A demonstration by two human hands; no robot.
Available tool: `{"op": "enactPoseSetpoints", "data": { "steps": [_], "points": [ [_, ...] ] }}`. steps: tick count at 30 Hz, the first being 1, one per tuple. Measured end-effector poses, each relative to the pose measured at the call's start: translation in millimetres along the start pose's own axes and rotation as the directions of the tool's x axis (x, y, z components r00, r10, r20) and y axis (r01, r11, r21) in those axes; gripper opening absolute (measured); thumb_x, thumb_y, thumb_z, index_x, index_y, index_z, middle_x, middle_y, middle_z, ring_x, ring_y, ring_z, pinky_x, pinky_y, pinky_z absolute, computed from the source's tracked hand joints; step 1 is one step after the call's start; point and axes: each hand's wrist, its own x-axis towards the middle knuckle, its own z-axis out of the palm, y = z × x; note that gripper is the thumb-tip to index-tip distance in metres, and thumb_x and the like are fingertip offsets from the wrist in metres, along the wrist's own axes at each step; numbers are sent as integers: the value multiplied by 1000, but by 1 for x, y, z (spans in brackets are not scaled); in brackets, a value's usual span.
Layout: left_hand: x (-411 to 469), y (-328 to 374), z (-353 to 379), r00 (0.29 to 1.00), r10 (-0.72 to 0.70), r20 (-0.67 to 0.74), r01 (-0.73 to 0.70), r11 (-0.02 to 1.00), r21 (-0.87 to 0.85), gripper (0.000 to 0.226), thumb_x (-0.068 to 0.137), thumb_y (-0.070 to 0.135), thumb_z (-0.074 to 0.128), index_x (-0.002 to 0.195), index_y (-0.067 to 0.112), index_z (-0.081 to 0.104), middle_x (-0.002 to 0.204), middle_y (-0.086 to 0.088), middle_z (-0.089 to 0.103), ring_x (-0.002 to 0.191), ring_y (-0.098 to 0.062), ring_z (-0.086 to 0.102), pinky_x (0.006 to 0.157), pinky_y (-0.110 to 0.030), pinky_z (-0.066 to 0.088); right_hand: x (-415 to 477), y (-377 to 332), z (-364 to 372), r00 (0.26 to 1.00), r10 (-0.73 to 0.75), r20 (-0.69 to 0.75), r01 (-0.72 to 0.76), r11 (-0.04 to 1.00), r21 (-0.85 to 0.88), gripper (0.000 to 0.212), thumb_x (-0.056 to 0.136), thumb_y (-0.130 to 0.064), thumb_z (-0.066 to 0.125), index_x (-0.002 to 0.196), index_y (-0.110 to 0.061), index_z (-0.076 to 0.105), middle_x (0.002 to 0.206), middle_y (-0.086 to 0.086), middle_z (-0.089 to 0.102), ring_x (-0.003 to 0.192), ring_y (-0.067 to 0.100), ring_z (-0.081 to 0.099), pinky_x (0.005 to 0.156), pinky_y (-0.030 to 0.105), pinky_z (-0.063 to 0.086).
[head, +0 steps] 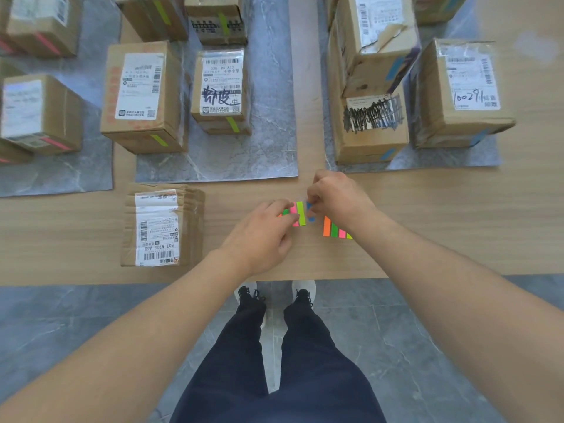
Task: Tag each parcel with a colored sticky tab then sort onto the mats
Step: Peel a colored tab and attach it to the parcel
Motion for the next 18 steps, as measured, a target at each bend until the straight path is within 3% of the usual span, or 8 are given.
{"op": "enactPoseSetpoints", "data": {
  "steps": [4,9,13,18],
  "points": [
    [0,4,2,999,20,47,-25,993,114,39,89,21,52,125,9,61,145,-12,45,124,-31,47,97,-43,48,-6,-1,1,1000,-8,23,9,999,-32,37,75,-25,87,105,-8,74,112,8,57,106,29,56,68,31,32],
    [-1,-2,0,997,32,68,-40,992,119,44,87,19,53,130,16,60,150,-7,42,126,-30,45,99,-40,47,-3,-4,-1,999,13,38,-12,999,-37,30,75,-17,87,99,-7,72,101,5,49,102,30,57,67,31,30],
    [0,-4,0,997,32,76,-41,993,115,45,86,18,53,130,16,61,149,-7,43,128,-30,45,100,-40,47,1,-5,-2,1000,10,12,-10,999,-50,20,81,-11,80,99,-9,73,106,8,57,103,35,61,69,31,35],
    [-2,-5,3,997,19,81,-26,996,91,48,84,20,51,131,18,60,150,-5,42,129,-29,44,98,-44,50,-9,-5,-2,993,-116,10,116,983,-144,19,96,-21,62,111,-14,73,111,8,60,107,30,59,68,34,35]
  ]
}}
